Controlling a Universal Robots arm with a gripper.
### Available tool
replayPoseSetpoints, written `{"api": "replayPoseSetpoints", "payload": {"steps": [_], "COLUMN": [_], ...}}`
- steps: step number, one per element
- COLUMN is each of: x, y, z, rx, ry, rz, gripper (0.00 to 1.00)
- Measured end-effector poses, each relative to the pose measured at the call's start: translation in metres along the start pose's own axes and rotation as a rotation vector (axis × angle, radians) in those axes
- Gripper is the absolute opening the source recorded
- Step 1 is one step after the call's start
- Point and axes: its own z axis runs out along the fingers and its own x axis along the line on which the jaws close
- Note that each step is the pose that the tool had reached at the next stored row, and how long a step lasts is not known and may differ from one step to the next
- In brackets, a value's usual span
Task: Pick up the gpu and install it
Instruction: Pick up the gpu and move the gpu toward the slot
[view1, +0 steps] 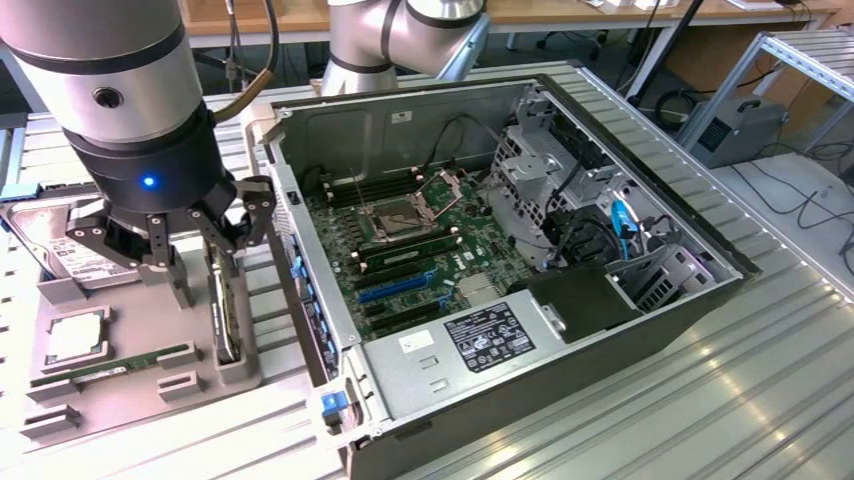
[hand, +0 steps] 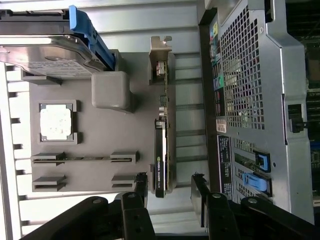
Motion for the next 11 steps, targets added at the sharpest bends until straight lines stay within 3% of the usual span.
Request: {"api": "replayPoseSetpoints", "payload": {"steps": [11], "x": [0.0000], "y": [-0.0001], "z": [0.0027], "rx": [0.0002], "ry": [0.0002], "rz": [0.000], "gripper": [0.48]}}
